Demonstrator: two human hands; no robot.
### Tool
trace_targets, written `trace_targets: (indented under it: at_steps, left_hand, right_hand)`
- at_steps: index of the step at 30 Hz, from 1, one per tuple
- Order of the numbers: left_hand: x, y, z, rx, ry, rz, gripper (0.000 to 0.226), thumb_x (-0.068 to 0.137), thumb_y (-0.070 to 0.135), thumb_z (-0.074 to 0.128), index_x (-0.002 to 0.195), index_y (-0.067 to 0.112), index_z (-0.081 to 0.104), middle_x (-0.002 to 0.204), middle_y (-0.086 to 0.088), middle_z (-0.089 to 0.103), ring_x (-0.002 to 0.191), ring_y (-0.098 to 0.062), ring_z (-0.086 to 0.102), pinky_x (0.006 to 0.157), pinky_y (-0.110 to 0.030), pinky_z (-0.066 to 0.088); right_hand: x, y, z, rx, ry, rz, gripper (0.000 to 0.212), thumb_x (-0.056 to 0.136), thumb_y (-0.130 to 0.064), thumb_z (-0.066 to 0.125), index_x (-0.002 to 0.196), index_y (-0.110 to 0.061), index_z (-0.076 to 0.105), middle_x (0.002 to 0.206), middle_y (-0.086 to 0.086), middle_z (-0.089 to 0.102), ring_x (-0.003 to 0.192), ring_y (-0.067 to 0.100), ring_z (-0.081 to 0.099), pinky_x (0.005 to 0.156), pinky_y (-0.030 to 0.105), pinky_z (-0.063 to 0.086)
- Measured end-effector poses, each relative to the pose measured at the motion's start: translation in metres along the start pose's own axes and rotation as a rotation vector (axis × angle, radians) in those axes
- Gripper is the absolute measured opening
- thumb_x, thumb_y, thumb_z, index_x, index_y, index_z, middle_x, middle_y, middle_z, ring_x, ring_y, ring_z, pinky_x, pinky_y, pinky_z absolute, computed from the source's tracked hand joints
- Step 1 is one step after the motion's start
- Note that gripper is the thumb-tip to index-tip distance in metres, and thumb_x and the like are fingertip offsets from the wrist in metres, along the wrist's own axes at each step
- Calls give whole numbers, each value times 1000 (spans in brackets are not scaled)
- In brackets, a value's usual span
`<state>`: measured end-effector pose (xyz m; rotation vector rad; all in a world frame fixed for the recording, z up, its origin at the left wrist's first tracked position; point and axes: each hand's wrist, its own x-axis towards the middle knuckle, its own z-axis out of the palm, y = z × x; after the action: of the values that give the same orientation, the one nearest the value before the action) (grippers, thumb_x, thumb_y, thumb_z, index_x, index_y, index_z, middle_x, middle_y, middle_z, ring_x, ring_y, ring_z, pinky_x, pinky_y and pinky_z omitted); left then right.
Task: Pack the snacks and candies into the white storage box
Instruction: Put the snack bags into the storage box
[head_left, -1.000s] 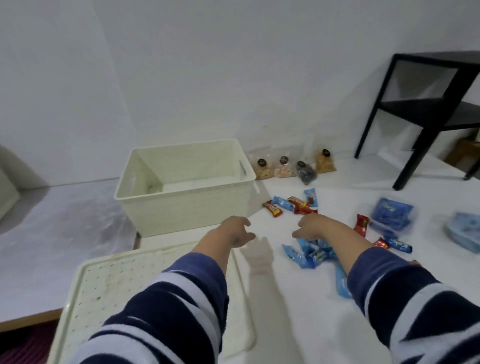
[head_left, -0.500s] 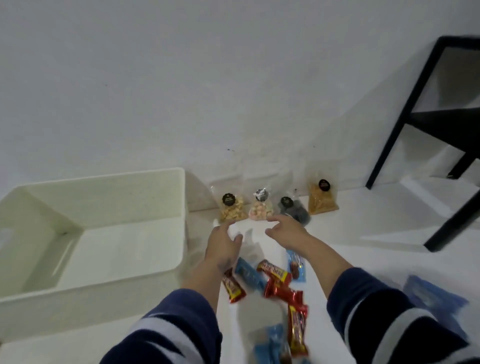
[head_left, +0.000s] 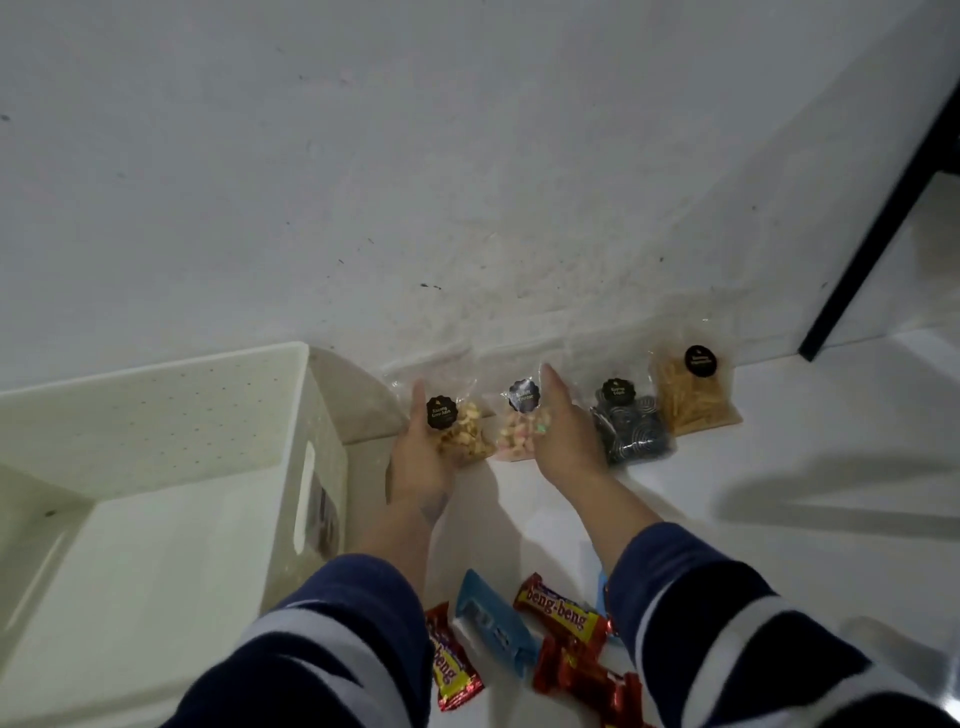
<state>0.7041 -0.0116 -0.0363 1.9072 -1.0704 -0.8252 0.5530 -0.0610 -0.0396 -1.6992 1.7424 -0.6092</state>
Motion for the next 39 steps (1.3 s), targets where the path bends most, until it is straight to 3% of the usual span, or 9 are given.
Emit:
trace_targets:
  at_steps: [2, 6, 9, 12, 15, 18, 23, 29, 39]
  left_hand:
    - [-1, -3, 0, -140, 48, -43, 63, 99, 12, 45, 115, 72, 38, 107, 14, 64, 98, -7, 61, 92, -37, 51]
    - [-17, 2, -6, -172, 107, -48, 52, 101, 10, 38, 120, 57, 49, 114, 3, 65, 87, -2, 58, 81, -27, 51]
    - [-33, 13, -19, -70, 81, -28, 60, 99, 5, 38, 140, 49, 35, 133, -2, 58, 101, -11, 56, 93, -35, 50]
    - [-48, 33, -37, 76, 67, 91, 73, 96, -5, 37, 146, 45, 21, 135, -2, 55, 100, -9, 52, 89, -33, 52]
    - [-69, 63, -59, 89, 61, 173, 68, 97, -2, 35, 148, 40, 20, 118, 4, 54, 97, -10, 51, 86, -27, 48]
    - [-92, 85, -87, 138, 82, 258, 73, 93, -3, 36, 148, 42, 19, 123, 1, 56, 98, -16, 56, 86, -33, 52]
    - [-137, 99, -158, 163, 122, 337, 74, 90, -2, 41, 148, 41, 21, 125, -1, 58, 99, -19, 57, 82, -34, 50]
    - [-181, 76, -275, 128, 172, 335, 75, 90, -4, 41, 147, 42, 24, 109, 3, 55, 85, -19, 55, 74, -33, 50]
    - [-195, -19, -396, 124, 174, 237, 76, 90, -5, 42, 146, 43, 27, 121, -1, 58, 78, -16, 57, 63, -26, 46]
  right_hand:
    - [-2, 1, -1, 0, 20, 17, 85, 89, 5, 47, 143, -52, 14, 119, 4, 58, 94, 24, 61, 75, 38, 55]
    - [-13, -3, -6, -32, 37, 37, 86, 89, 3, 52, 142, -55, 19, 94, -1, 61, 76, 19, 61, 65, 35, 55]
    - [-28, -16, -21, -40, 41, 44, 85, 89, -1, 54, 141, -58, 18, 85, -2, 57, 69, 17, 58, 56, 30, 50]
    - [-48, -36, -44, -35, 75, 1, 84, 90, -4, 56, 142, -57, 16, 95, 1, 61, 69, 16, 60, 53, 30, 50]
    - [-71, -59, -71, -28, 133, -37, 84, 90, -3, 56, 143, -55, 16, 92, 0, 62, 69, 17, 60, 55, 34, 53]
    - [-103, -87, -97, -8, 181, -49, 83, 88, -5, 58, 143, -54, 20, 74, -3, 55, 66, 19, 59, 59, 35, 53]
    - [-174, -145, -120, 25, 229, -91, 80, 88, -10, 60, 143, -53, 21, 75, -5, 54, 71, 21, 59, 58, 31, 46]
    - [-255, -214, -94, 103, 275, -137, 85, 85, -5, 62, 145, -51, 22, 81, 1, 60, 83, 26, 65, 76, 40, 56]
    - [-311, -279, 27, 95, 133, -127, 84, 83, -2, 58, 145, -47, 24, 70, -1, 54, 67, 22, 59, 61, 32, 50]
